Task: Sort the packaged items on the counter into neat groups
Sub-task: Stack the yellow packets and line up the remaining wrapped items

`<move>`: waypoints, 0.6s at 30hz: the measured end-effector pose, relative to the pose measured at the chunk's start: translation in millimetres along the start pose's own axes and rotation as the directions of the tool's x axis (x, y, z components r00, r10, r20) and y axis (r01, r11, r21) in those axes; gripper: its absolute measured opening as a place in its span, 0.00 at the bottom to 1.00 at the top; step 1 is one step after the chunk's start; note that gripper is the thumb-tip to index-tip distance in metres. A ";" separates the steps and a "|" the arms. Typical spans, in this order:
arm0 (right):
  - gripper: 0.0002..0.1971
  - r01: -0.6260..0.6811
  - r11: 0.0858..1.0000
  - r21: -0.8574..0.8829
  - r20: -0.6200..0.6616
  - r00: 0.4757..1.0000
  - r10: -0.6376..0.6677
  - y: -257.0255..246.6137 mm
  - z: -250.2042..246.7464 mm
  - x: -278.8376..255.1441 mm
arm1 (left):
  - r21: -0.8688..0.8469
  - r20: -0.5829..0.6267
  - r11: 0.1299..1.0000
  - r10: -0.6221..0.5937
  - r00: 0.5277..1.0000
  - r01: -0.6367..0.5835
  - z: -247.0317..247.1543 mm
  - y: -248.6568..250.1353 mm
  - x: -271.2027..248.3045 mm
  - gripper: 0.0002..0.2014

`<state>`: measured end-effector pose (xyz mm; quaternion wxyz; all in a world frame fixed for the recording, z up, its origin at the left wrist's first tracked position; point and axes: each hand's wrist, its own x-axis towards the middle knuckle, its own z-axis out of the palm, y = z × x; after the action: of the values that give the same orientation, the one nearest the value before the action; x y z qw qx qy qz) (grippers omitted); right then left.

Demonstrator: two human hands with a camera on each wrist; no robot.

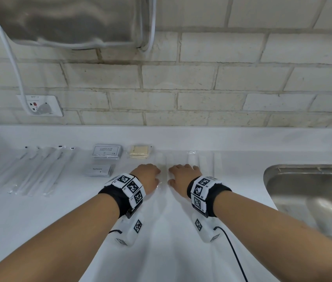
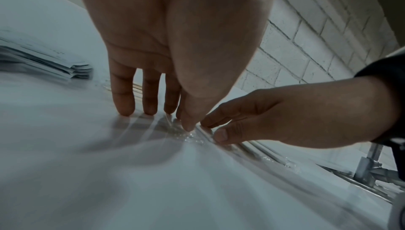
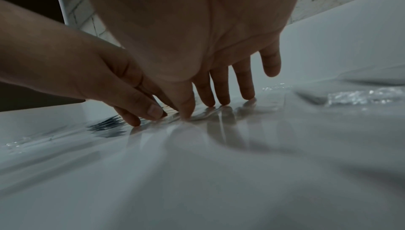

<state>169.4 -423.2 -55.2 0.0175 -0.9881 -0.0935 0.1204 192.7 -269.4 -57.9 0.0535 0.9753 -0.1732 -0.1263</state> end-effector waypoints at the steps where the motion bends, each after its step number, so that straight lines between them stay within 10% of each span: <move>1: 0.24 -0.003 1.000 -0.003 -0.003 1.000 0.003 -0.2 -0.1 0.0 | 0.000 0.002 1.000 0.000 1.000 0.000 -0.2 0.2 -0.1 0.23; 18: 0.28 -0.015 0.996 0.090 -0.023 1.000 0.017 12.2 -7.2 -8.8 | -0.125 0.009 0.992 0.004 1.000 -0.003 -11.9 4.5 -7.7 0.26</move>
<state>164.9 -436.9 -46.9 0.0622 -0.9884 -0.0800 0.1128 187.4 -270.2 -44.0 0.1141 0.9691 -0.1668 -0.1411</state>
